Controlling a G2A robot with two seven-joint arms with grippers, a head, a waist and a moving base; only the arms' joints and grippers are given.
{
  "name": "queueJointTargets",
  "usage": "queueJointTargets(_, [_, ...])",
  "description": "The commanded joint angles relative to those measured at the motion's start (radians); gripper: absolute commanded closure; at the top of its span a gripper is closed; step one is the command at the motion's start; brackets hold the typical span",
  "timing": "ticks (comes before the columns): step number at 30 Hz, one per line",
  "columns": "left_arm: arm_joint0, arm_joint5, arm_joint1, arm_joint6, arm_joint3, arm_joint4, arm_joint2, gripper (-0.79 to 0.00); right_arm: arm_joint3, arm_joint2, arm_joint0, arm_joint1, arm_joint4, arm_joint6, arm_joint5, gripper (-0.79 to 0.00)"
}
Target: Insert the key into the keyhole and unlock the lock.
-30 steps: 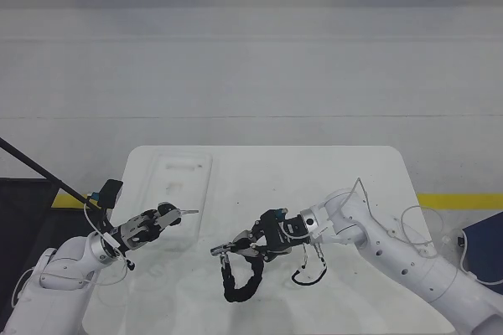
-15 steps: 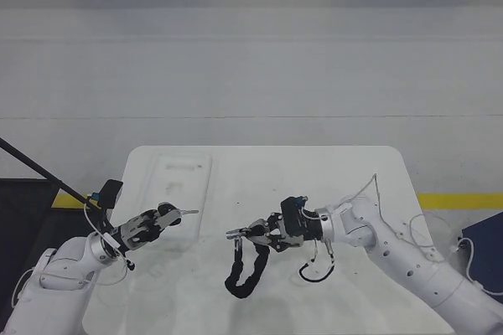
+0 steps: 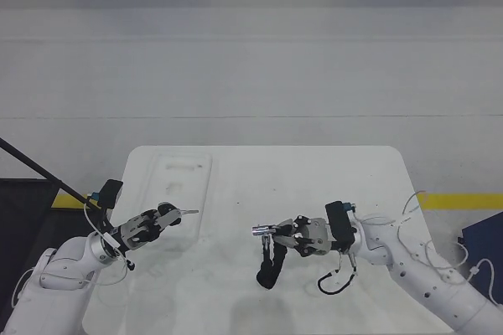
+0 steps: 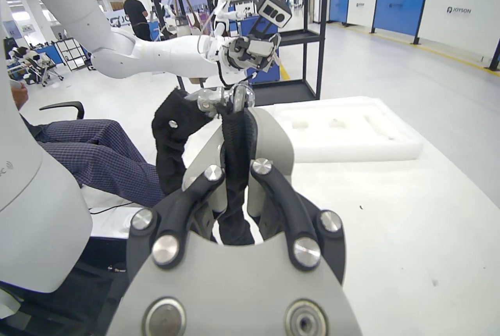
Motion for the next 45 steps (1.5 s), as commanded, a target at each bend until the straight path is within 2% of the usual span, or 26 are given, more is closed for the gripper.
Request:
queueJointTargets(1, [0.0, 0.0, 0.0, 0.0, 0.0, 0.0, 0.0, 0.0, 0.02, -0.044, 0.024, 0.006, -0.07, -0.088, 0.0, 0.0])
queueJointTargets(5, [0.0, 0.0, 0.0, 0.0, 0.0, 0.0, 0.0, 0.0, 0.06, -0.13, 0.085, 0.007, -0.14, -0.211, 0.0, 0.0])
queueJointTargets(10, [0.0, 0.0, 0.0, 0.0, 0.0, 0.0, 0.0, 0.0, 0.055, -0.194, 0.146, -0.01, -0.053, -0.212, 0.0, 0.0])
queueJointTargets(15, [0.0, 0.0, 0.0, 0.0, 0.0, 0.0, 0.0, 0.0, 0.048, -0.199, 0.162, -0.026, 0.005, -0.212, 0.0, 0.0])
queueJointTargets(21, [0.0, 0.0, 0.0, 0.0, 0.0, 0.0, 0.0, 0.0, 0.068, -0.201, 0.161, -0.041, -0.002, -0.212, 0.0, 0.0])
queueJointTargets(36, [0.0, 0.0, 0.0, 0.0, 0.0, 0.0, 0.0, 0.0, 0.069, -0.194, 0.147, -0.043, -0.002, -0.212, 0.0, 0.0])
queueJointTargets(39, [-0.001, 0.0, -0.007, 0.071, -0.069, 0.109, -0.007, 0.0, 0.069, -0.194, 0.147, -0.043, -0.002, -0.212, 0.0, 0.0])
queueJointTargets(45, [0.026, 0.0, -0.029, 0.255, -0.188, 0.27, 0.035, 0.0, 0.069, -0.194, 0.147, -0.043, -0.002, -0.212, 0.0, 0.0])
